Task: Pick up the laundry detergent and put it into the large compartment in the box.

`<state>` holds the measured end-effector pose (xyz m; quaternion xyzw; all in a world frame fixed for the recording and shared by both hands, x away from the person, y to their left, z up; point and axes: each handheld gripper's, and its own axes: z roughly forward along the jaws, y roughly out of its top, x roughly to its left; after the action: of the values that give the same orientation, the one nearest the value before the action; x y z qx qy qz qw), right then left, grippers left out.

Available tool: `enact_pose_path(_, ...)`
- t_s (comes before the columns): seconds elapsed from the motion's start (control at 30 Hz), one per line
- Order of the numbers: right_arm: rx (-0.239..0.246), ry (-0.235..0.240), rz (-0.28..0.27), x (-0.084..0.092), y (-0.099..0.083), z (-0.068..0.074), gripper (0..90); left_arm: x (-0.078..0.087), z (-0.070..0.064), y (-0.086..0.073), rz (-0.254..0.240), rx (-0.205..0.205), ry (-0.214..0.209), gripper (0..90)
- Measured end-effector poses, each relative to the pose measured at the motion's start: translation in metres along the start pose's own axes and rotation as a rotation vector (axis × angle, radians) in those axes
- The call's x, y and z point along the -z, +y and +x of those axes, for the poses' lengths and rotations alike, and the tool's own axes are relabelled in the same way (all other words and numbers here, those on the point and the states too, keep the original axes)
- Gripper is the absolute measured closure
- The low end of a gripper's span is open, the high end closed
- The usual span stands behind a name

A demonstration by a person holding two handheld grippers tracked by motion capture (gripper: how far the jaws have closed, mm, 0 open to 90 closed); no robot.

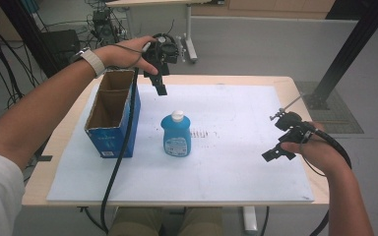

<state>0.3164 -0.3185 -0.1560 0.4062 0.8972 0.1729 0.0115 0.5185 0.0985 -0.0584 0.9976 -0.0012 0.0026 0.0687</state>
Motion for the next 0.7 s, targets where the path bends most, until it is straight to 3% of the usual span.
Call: enact_pose_path(0.7,-0.001,-0.004,0.006,0.001,-0.004,0.003,8.0,0.008,-0.012,-0.002,-0.019,-0.027,0.007,8.7)
